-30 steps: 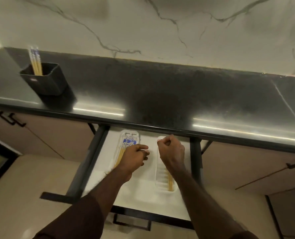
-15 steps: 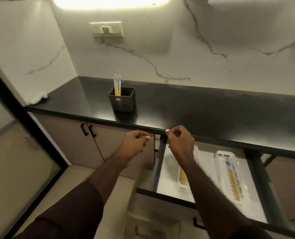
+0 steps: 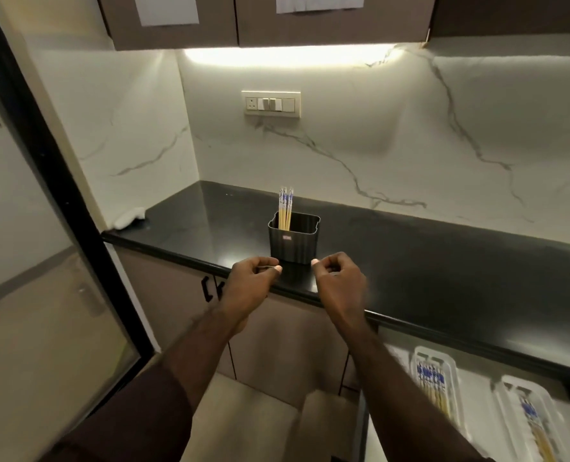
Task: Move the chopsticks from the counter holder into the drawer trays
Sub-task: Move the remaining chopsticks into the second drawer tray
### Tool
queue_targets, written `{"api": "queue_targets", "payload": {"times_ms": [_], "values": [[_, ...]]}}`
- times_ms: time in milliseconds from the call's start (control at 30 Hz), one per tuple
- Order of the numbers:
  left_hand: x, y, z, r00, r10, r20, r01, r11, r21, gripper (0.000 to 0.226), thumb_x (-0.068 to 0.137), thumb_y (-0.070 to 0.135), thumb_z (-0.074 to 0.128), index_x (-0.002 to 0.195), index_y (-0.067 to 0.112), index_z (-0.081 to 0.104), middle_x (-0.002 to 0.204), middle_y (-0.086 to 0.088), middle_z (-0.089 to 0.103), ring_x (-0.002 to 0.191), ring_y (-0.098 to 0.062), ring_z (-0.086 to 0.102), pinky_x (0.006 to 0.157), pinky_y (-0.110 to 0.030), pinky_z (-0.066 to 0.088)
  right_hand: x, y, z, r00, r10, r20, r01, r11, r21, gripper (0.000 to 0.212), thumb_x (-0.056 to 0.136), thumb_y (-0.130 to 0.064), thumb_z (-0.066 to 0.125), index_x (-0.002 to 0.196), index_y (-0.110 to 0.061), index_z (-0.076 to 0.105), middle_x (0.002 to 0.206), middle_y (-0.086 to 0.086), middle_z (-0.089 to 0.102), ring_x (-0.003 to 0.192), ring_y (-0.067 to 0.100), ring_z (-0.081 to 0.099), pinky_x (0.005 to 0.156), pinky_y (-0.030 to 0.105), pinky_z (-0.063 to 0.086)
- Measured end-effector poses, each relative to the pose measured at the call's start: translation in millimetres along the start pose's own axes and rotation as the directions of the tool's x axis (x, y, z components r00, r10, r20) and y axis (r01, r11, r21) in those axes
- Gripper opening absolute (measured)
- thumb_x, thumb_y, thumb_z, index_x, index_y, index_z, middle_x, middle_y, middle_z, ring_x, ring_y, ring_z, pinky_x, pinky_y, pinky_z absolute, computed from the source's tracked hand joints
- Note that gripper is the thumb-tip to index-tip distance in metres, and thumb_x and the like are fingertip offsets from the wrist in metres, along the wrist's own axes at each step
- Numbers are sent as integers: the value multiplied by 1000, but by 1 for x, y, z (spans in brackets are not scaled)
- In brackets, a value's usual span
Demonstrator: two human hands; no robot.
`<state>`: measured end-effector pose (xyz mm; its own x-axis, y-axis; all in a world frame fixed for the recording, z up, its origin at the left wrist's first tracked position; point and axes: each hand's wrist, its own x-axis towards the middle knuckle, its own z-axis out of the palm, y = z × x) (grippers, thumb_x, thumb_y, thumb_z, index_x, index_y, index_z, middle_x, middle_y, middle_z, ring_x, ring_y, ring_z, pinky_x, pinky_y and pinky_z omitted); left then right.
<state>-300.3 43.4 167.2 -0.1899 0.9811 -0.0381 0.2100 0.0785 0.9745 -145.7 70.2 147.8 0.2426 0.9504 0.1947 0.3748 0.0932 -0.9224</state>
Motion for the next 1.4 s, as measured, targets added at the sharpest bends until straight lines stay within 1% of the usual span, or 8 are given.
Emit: {"api": "queue_targets", "payload": {"times_ms": [133, 267, 433, 567, 700, 900, 1133, 1400], "values": [[48, 8, -7, 998, 22, -55, -25, 999, -42, 20, 91, 18, 63, 111, 16, 67, 102, 0, 68, 97, -12, 64, 71, -21, 49, 43, -6, 25, 1000, -12, 29, 13, 1000, -12, 13, 89, -33, 67, 83, -21, 65, 73, -4, 66, 72, 14, 65, 70, 37, 59], [99, 14, -10, 999, 17, -47, -19, 998, -60, 14, 92, 17, 61, 105, 19, 65, 97, 2, 66, 94, -13, 64, 74, -26, 54, 85, -16, 44, 998, -23, 53, 24, 999, -36, 13, 92, -29, 66, 92, -16, 65, 82, -2, 66, 78, 12, 63, 69, 24, 53], [178, 15, -7, 1000, 0, -4, -1, 990, -139, 15, 92, 12, 60, 105, 14, 66, 93, -4, 70, 81, -11, 67, 64, -22, 55, 142, -18, 84, 998, 1, 65, 5, 996, -90, 14, 92, -29, 66, 95, -15, 66, 81, -3, 65, 74, 9, 62, 67, 23, 52], [245, 4, -6, 997, -14, 79, 26, 987, -157, 13, 91, 14, 61, 102, 17, 68, 98, -8, 71, 93, -23, 69, 84, -41, 59, 190, -11, 121, 998, 29, 60, -19, 987, -162, 14, 92, -26, 66, 103, -16, 64, 82, -5, 63, 72, 4, 60, 61, 15, 45], [299, -7, -9, 986, -45, 160, 74, 981, -181, 14, 92, 11, 60, 102, 16, 68, 98, -10, 71, 93, -24, 70, 84, -40, 59, 233, -5, 154, 993, 102, 52, -89, 975, -203, 18, 93, -24, 66, 110, -18, 62, 83, -12, 59, 71, -1, 58, 55, 9, 42], [358, -19, -3, 978, -75, 197, 116, 972, -205, 16, 92, 4, 57, 102, 13, 65, 98, -8, 70, 89, -18, 69, 81, -33, 59, 284, 12, 198, 984, 171, 58, -140, 926, -349, 38, 92, -26, 66, 127, -14, 60, 120, 4, 65, 109, 15, 62, 89, 29, 53], [386, -35, 8, 971, -124, 205, 172, 957, -233, 20, 91, 1, 55, 105, 13, 63, 98, -9, 71, 87, -18, 68, 75, -31, 56, 315, 28, 218, 963, 257, 75, -193, 859, -474, 56, 92, -34, 65, 141, -12, 49, 140, 9, 55, 128, 23, 52, 105, 41, 47], [404, -43, 16, 973, -165, 162, 200, 951, -237, 28, 88, 4, 59, 111, 19, 53, 99, -8, 71, 91, -22, 69, 85, -44, 58, 334, 26, 223, 937, 315, 149, -247, 902, -354, 32, 92, -26, 67, 122, -14, 64, 115, 5, 69, 100, 15, 66, 87, 31, 55]]}}
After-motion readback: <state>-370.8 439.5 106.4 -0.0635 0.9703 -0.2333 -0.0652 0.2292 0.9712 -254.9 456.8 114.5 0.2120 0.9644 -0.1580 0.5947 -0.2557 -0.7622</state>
